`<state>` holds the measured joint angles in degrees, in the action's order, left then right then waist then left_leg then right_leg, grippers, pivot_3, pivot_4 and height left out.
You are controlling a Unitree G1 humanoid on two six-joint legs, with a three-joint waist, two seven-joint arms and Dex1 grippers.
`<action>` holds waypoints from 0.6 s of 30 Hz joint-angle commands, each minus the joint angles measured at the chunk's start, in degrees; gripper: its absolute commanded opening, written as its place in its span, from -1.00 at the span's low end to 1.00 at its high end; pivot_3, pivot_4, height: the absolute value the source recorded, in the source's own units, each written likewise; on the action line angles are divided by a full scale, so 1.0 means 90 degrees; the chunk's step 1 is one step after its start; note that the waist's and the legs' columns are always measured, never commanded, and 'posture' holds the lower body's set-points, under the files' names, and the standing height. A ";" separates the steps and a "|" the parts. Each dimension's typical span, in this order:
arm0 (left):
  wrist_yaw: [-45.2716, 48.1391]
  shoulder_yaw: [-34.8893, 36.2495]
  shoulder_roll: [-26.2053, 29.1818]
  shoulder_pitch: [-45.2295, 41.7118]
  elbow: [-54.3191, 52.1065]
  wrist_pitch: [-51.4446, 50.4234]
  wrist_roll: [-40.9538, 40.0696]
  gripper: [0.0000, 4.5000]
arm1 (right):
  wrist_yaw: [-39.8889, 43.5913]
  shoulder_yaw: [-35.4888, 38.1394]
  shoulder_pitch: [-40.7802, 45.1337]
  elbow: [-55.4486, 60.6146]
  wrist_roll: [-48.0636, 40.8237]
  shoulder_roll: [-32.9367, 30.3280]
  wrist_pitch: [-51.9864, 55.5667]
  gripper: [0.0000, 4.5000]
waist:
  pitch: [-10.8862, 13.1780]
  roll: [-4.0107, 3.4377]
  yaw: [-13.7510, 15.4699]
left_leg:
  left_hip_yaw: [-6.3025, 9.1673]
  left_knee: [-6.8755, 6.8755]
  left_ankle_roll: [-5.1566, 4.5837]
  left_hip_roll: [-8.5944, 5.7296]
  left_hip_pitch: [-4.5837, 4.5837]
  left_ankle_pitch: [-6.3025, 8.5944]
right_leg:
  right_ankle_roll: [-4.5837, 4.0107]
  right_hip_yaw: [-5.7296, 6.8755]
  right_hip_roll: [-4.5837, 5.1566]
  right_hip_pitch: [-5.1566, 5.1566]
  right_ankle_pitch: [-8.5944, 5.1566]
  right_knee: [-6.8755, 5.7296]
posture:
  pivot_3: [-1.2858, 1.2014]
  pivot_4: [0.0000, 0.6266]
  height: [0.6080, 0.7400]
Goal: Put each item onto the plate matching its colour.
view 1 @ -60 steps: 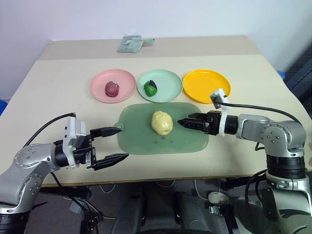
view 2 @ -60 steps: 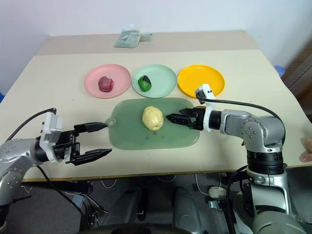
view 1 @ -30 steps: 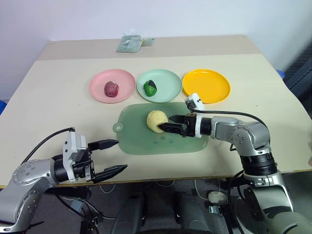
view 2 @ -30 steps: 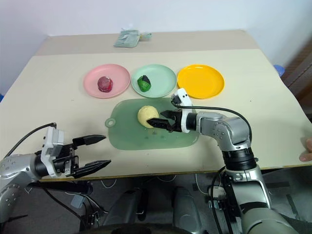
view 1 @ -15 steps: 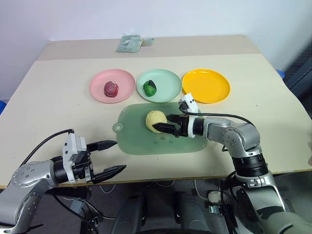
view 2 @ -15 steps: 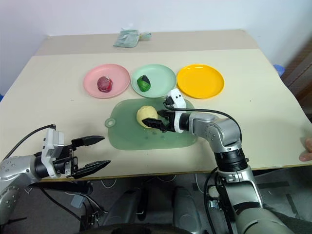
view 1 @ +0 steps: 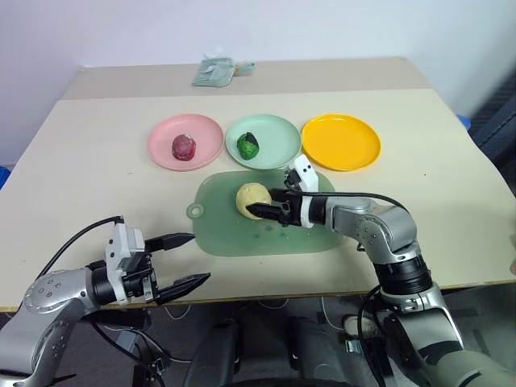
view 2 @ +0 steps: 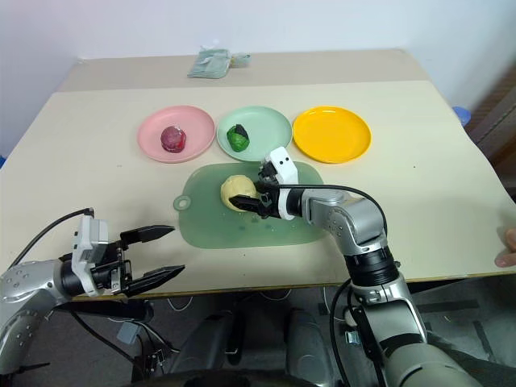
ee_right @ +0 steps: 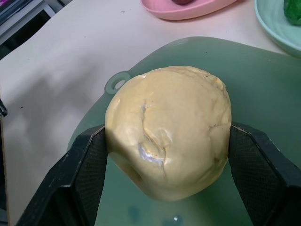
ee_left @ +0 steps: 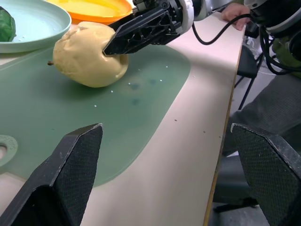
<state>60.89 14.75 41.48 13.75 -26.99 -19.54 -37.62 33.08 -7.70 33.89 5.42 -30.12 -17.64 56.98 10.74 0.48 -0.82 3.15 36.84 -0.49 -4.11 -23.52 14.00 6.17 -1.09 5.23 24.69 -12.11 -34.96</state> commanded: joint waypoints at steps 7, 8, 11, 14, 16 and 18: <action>-0.0162 -0.0019 -0.0105 -0.0138 -0.0083 0.0049 -0.0026 1.00 | 0.0164 0.1312 0.0611 0.0186 -0.0620 -0.0151 -0.0342 0.39 | 0.0006 -0.0006 0.0003 | 0.0000 0.0000 0.0000 0.0000 -0.0002 0.0000 | 0.0000 0.0000 0.0000 0.0000 0.0000 0.0001 | 0.03 -0.52 1.00; -0.0220 -0.0037 -0.0136 -0.0178 -0.0102 0.0028 -0.0038 1.00 | 0.0180 0.1460 0.0755 0.0007 -0.0561 -0.0223 -0.0561 0.39 | 0.0007 -0.0007 0.0003 | 0.0000 0.0000 0.0000 0.0000 -0.0002 0.0000 | 0.0000 0.0001 0.0000 0.0001 0.0000 0.0000 | 0.03 -0.52 1.00; -0.0647 -0.0164 -0.0354 -0.0444 -0.0193 -0.0130 -0.0093 1.00 | 0.0248 0.1702 0.1438 -0.1494 0.0163 -0.0653 -0.1939 0.39 | 0.0008 -0.0009 0.0012 | -0.0001 0.0001 -0.0001 -0.0001 -0.0001 -0.0001 | 0.0001 0.0003 -0.0001 -0.0001 0.0000 0.0001 | 0.03 -0.52 1.00; -0.1189 -0.0356 -0.0599 -0.0807 -0.0274 -0.0267 0.0038 1.00 | 0.0257 0.1667 0.2106 -0.3459 0.0870 -0.0816 -0.3540 0.39 | 0.0006 -0.0005 0.0011 | 0.0001 0.0005 -0.0009 -0.0004 0.0000 -0.0006 | 0.0002 0.0019 -0.0002 -0.0009 0.0001 0.0005 | 0.03 -0.52 1.00; -0.1488 -0.0472 -0.0733 -0.1030 -0.0327 -0.0335 0.0104 1.00 | 0.0204 0.1640 0.2550 -0.4764 0.1279 -0.0793 -0.4566 0.39 | 0.0006 -0.0004 -0.0007 | -0.0002 0.0003 -0.0011 -0.0004 0.0001 -0.0008 | 0.0004 0.0017 -0.0009 -0.0008 0.0002 0.0005 | 0.03 -0.52 1.00; -0.1773 -0.0540 -0.0860 -0.1213 -0.0420 -0.0434 0.0096 1.00 | -0.0026 0.1644 0.3005 -0.6080 0.1648 -0.0748 -0.5492 0.39 | 0.0008 -0.0006 -0.0039 | -0.0003 0.0000 -0.0010 -0.0002 0.0001 -0.0011 | 0.0006 0.0015 -0.0018 -0.0005 0.0004 0.0001 | 0.03 -0.52 1.00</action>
<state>47.05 9.92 34.23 3.55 -28.27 -23.05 -36.71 34.13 6.72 57.31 -43.15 -17.89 -24.47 15.17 10.81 0.42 -1.17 3.09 36.81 -0.58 -4.13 -23.51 13.90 6.25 -1.01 5.07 24.68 -12.07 -34.97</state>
